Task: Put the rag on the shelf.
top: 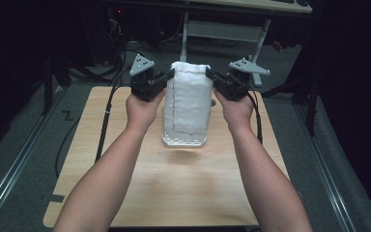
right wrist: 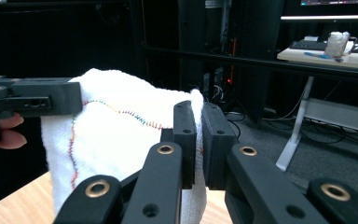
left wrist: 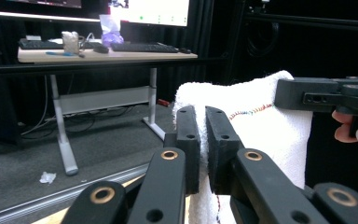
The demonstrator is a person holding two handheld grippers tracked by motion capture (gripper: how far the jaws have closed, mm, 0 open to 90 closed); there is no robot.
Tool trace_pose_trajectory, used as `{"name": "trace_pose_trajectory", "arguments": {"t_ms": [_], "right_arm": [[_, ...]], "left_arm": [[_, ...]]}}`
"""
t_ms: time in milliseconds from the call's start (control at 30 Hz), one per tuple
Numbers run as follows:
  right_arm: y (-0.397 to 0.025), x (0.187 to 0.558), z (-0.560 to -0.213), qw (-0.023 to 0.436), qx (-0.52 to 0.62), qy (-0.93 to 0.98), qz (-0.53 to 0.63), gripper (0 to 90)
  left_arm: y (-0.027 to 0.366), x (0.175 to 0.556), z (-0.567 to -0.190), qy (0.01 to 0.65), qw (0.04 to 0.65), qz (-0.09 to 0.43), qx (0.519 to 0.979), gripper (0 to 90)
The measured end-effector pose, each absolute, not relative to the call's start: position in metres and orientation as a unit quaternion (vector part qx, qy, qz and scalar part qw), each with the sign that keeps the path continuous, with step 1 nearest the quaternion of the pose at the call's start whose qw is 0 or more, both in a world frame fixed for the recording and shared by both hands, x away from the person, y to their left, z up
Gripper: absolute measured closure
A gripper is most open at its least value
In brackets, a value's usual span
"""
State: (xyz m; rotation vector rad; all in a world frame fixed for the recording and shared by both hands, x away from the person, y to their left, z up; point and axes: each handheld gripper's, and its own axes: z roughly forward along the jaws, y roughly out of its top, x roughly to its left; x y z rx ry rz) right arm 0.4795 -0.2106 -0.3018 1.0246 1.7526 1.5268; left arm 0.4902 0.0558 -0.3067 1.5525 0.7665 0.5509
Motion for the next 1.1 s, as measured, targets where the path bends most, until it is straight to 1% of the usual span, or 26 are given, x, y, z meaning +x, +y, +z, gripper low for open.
{"name": "trace_pose_trajectory", "arguments": {"t_ms": [167, 233, 300, 433, 600, 767, 900, 933, 967, 1100], "right_arm": [[-0.208, 0.492, -0.302, 0.296, 0.389, 0.658, 0.574, 86.1], [-0.206, 0.503, -0.307, 0.295, 0.398, 0.662, 0.562, 86.0], [-0.204, 0.509, -0.310, 0.302, 0.397, 0.668, 0.552, 86.1], [-0.203, 0.518, -0.314, 0.303, 0.398, 0.674, 0.544, 86.0], [-0.203, 0.535, -0.327, 0.299, 0.407, 0.688, 0.521, 85.9], [-0.203, 0.544, -0.338, 0.290, 0.417, 0.699, 0.503, 85.8], [-0.201, 0.551, -0.350, 0.280, 0.427, 0.709, 0.487, 85.7], [-0.200, 0.552, -0.352, 0.280, 0.426, 0.711, 0.484, 85.7], [-0.200, 0.553, -0.354, 0.279, 0.428, 0.713, 0.480, 85.7], [-0.201, 0.556, -0.362, 0.274, 0.434, 0.720, 0.467, 85.7]], "left_arm": [[0.057, 0.505, -0.309, 0.344, 0.615, 0.239, 0.669, 85.2], [0.057, 0.517, -0.310, 0.354, 0.608, 0.232, 0.672, 85.1], [0.054, 0.529, -0.312, 0.360, 0.592, 0.238, 0.680, 85.1], [0.054, 0.538, -0.316, 0.370, 0.594, 0.229, 0.676, 85.1], [0.050, 0.552, -0.336, 0.389, 0.573, 0.212, 0.689, 84.9], [0.049, 0.557, -0.350, 0.400, 0.558, 0.198, 0.699, 84.5], [0.051, 0.563, -0.370, 0.412, 0.544, 0.168, 0.712, 84.2], [0.051, 0.563, -0.370, 0.412, 0.544, 0.168, 0.712, 84.2], [0.053, 0.563, -0.377, 0.415, 0.546, 0.157, 0.710, 84.2], [0.051, 0.564, -0.384, 0.411, 0.538, 0.151, 0.720, 83.9]]}}
